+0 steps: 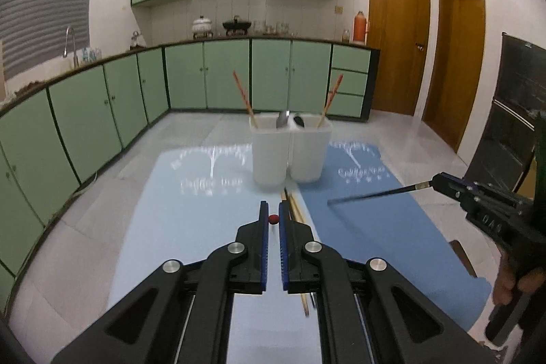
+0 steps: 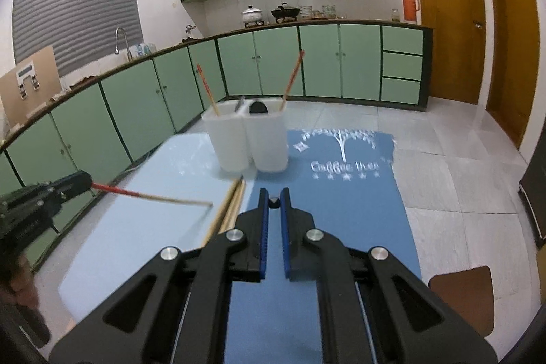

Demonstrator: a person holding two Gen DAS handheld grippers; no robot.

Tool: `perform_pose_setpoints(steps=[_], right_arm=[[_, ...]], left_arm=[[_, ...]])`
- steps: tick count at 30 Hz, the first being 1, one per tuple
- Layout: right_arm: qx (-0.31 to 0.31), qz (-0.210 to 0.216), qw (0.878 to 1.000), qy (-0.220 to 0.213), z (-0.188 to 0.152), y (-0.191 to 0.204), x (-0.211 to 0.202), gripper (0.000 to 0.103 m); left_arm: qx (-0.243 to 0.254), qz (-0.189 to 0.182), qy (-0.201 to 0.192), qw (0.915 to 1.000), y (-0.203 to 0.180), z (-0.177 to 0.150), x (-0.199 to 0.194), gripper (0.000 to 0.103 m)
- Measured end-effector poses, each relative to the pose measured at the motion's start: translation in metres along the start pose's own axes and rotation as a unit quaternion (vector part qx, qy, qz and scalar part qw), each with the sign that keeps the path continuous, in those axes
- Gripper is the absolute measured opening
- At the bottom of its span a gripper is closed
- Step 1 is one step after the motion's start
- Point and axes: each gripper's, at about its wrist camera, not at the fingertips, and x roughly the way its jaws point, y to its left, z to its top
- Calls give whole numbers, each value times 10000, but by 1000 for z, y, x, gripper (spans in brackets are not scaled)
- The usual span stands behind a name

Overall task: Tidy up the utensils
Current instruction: 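Lower both chopsticks into the holder and open both tools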

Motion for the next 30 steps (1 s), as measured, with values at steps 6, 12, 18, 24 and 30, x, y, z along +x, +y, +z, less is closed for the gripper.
perform_pose_setpoints(steps=[6, 12, 18, 24, 30], right_arm=[[38, 286, 9995, 122, 54, -3, 7, 6], [-183, 380, 9989, 203, 93, 0, 17, 6], [-200, 562, 9982, 36, 129, -2, 14, 6], [-248, 602, 9970, -423, 179, -3, 7, 6], [-242, 490, 9954, -785, 225, -4, 20, 6]], left_arm=[[-34, -76, -179, 9998, 4, 31, 16, 5], [-97, -170, -211, 9996, 12, 50, 27, 5], [-97, -238, -383, 9989, 18, 72, 19, 5], [-107, -367, -798, 9961, 23, 107, -2, 5], [-42, -362, -1148, 9927, 24, 146, -1, 5]])
